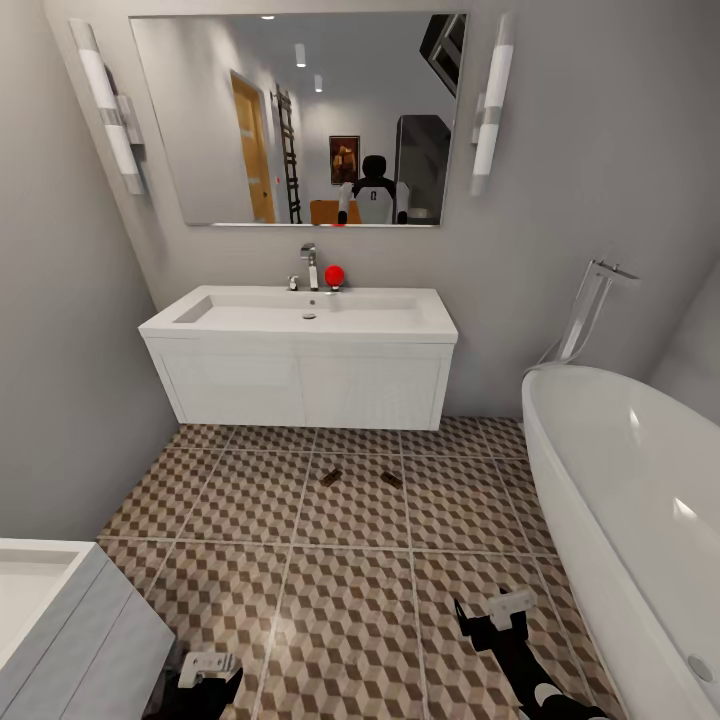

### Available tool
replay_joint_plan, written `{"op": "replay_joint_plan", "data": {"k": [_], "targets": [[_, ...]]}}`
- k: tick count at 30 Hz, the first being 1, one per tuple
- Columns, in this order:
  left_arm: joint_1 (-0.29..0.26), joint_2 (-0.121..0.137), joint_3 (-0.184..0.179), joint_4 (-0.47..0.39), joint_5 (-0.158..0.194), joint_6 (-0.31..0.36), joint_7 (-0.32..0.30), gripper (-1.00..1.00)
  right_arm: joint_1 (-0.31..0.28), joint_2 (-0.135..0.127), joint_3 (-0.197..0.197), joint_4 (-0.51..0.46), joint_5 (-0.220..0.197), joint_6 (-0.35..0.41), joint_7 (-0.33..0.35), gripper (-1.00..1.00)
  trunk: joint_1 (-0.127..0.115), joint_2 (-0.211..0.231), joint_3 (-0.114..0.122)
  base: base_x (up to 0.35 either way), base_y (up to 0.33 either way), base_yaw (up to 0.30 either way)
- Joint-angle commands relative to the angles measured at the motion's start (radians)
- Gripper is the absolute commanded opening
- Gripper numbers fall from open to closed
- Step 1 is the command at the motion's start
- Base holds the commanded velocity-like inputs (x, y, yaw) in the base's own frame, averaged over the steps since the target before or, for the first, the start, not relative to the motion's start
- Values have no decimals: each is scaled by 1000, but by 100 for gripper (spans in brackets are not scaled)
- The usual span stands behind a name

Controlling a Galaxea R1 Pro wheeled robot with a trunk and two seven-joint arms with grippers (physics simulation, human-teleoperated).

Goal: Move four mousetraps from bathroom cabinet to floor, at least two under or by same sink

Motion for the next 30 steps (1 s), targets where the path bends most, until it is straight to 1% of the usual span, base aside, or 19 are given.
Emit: {"op": "replay_joint_plan", "data": {"k": [1, 9, 30], "targets": [[-2, 0, 1, 4, 4, -6, -5, 100, -1, 0, 0, 1, 3, -3, 1, 100, 0, 0, -1, 0, 0, 0], [-1, 1, 2, 4, 4, -7, -5, 100, -1, 0, 0, 1, 3, -3, 1, 100, 0, 0, -1, 0, 0, 0], [-2, 1, 1, 4, 4, -7, -5, 100, -1, 0, 0, 1, 3, -3, 0, 100, -81, 147, 65, 0, 0, 0]]}}
